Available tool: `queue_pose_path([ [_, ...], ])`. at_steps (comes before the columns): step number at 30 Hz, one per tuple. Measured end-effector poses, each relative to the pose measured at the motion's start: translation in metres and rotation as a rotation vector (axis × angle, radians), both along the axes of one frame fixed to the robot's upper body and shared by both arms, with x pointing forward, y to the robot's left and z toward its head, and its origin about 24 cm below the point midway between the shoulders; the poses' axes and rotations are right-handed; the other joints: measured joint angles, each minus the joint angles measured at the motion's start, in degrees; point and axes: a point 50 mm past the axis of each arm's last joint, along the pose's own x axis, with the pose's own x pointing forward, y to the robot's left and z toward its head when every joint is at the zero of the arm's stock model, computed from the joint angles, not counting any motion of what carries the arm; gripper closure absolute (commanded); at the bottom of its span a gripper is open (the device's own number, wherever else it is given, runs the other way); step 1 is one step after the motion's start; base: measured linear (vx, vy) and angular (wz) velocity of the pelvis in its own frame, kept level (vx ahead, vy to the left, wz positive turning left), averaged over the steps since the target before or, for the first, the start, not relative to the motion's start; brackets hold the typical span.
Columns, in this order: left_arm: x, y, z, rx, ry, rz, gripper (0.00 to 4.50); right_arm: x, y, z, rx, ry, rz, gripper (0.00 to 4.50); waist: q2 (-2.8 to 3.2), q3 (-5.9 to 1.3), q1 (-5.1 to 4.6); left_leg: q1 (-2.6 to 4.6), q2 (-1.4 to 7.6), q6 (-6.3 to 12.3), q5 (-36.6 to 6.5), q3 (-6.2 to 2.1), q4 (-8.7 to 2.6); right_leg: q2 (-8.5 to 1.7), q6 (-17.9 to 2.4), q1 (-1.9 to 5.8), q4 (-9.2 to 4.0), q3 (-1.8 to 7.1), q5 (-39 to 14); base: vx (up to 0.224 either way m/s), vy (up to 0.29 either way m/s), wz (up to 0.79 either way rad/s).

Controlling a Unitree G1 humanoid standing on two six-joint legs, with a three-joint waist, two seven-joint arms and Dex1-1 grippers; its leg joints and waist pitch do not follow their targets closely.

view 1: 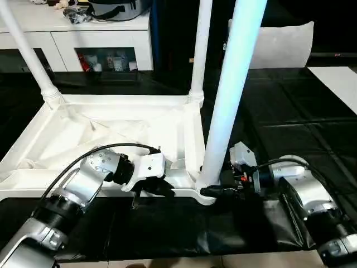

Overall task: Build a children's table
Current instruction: Rotate leg to tighten

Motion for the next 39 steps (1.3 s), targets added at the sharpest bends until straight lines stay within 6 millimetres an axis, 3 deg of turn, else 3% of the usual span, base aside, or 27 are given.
queue_pose_path([
  [4,0.007,-0.003,-0.003,-0.023,0.005,0.172,4.5,0.008,0.007,-0.005,0.017,0.002,-0.2,1.88,-0.01,0.0,-0.97,0.15,-0.04,-0.09,0.1,0.02,0.1,0.0,0.0,0.07,-0.03,-0.02,0.0,0.0,0.0,0.0],
  [8,0.014,-0.016,-0.008,-0.059,0.008,0.395,4.5,0.027,0.02,-0.011,0.042,0.009,-0.496,1.89,0.01,0.02,-4.02,0.5,0.02,-0.1,0.0,-0.05,0.23,-0.01,0.0,0.5,-0.62,-0.49,0.0,0.0,0.0,0.0],
  [10,0.017,-0.026,-0.008,-0.081,0.001,0.492,4.5,0.037,0.025,-0.011,0.048,0.01,-0.626,1.89,0.09,0.07,-5.36,0.52,0.14,-0.08,0.0,-0.2,0.26,-0.03,0.0,0.6,-1.34,-1.07,0.0,0.0,0.0,0.0],
  [11,0.018,-0.033,-0.009,-0.086,-0.007,0.558,4.5,0.043,0.031,-0.012,0.044,0.012,-0.715,1.89,0.17,0.07,-6.31,0.19,0.31,-0.08,0.0,-0.47,0.22,-0.09,0.0,0.92,-2.03,-1.74,0.0,0.0,0.0,0.0],
  [13,0.02,-0.044,-0.01,-0.097,-0.024,0.621,4.5,0.05,0.036,-0.011,0.029,0.008,-0.805,1.89,0.21,0.07,-7.24,-0.07,0.64,-0.07,0.0,-0.52,0.26,0.02,0.0,1.08,-2.69,-2.15,0.0,0.0,0.0,0.0],
  [15,0.02,-0.054,-0.01,-0.108,-0.033,0.664,4.5,0.055,0.038,-0.009,0.011,-0.001,-0.867,1.89,0.2,0.07,-7.78,-0.09,0.56,0.0,0.0,-0.37,0.26,0.0,0.0,1.05,-2.82,-1.98,0.0,0.0,0.0,0.0],
  [16,0.02,-0.055,-0.01,-0.11,-0.035,0.667,4.5,0.055,0.038,-0.009,0.012,-0.004,-0.875,1.89,0.13,0.06,-7.82,-0.09,0.53,0.03,0.0,-0.35,0.25,-0.01,0.0,1.04,-2.81,-1.94,0.0,0.0,0.0,0.0],
  [18,0.02,-0.056,-0.009,-0.109,-0.044,0.666,4.5,0.055,0.037,-0.008,0.02,-0.01,-0.877,1.33,0.11,0.06,-7.55,-0.11,0.5,0.07,0.0,-0.31,0.21,-0.01,0.0,0.9,-2.62,-1.8,0.0,0.0,0.0,0.0],
  [25,0.02,-0.051,-0.006,-0.094,-0.08,0.656,4.5,0.054,0.04,-0.005,0.088,-0.001,-0.864,0.84,0.03,0.04,-6.42,-0.07,0.47,0.1,-0.1,-0.25,-0.06,0.0,-0.2,0.33,-1.46,-1.48,0.5,0.0,0.0,0.0],
  [32,0.02,-0.045,-0.004,-0.094,-0.095,0.605,4.5,0.04,0.026,-0.004,0.136,0.002,-0.776,0.12,0.04,0.04,-4.98,-0.17,0.55,0.12,0.0,-0.05,-0.31,0.14,-0.4,-0.29,-0.9,-1.2,0.5,0.0,0.0,0.0],
  [34,0.019,-0.041,-0.003,-0.086,-0.101,0.547,4.5,0.033,0.017,-0.003,0.105,-0.024,-0.706,0.04,0.04,0.04,-4.32,-0.17,0.55,0.11,0.0,-0.01,-0.3,0.14,-0.4,-0.29,-0.9,-1.16,0.5,0.0,0.0,0.0],
  [39,0.018,-0.03,-0.003,-0.066,-0.104,0.492,4.5,0.027,0.004,-0.003,0.051,-0.039,-0.606,0.04,0.05,0.05,-3.83,-0.11,0.45,0.03,-0.1,0.09,-0.2,0.11,-0.4,-0.26,-0.9,-0.9,0.5,0.0,0.0,0.0],
])
